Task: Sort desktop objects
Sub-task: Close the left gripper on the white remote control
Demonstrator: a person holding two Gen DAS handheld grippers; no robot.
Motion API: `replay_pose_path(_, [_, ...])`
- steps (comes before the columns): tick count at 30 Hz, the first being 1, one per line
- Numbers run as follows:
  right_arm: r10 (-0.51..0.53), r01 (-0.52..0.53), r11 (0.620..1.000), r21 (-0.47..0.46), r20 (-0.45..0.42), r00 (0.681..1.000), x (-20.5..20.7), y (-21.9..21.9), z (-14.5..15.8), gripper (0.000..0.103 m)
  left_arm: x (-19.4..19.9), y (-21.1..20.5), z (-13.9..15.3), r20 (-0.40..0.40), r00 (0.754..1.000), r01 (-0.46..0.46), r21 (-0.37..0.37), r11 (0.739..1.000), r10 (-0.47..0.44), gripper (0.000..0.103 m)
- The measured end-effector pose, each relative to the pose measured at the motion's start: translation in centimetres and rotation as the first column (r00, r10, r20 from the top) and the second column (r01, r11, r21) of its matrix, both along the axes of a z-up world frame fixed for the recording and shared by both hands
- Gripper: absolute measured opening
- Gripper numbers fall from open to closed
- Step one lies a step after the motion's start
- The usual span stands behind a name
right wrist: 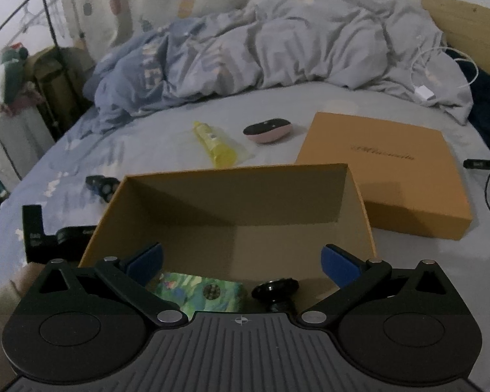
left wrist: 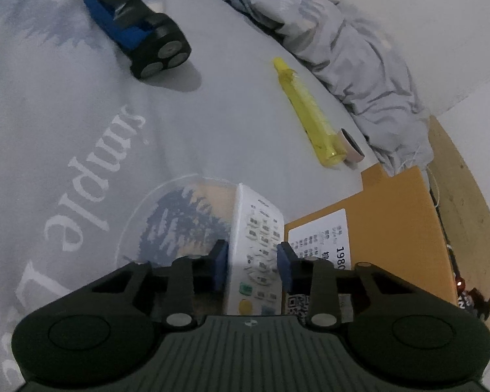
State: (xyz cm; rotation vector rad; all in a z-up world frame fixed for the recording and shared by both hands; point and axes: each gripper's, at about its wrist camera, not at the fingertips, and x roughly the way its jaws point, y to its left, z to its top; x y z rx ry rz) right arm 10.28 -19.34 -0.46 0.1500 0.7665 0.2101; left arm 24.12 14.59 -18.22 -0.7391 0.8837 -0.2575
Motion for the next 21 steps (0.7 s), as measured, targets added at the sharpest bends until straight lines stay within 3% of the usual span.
replay_pose_path(21, [-0.028, 0.027, 0.999, 0.022, 0.059, 0.998, -2.3, -1.0, 2.6, 0.103, -3.6, 0.8, 1.7, 0.009, 1.000, -0.025, 0.028, 0.999, 0.025, 0.024])
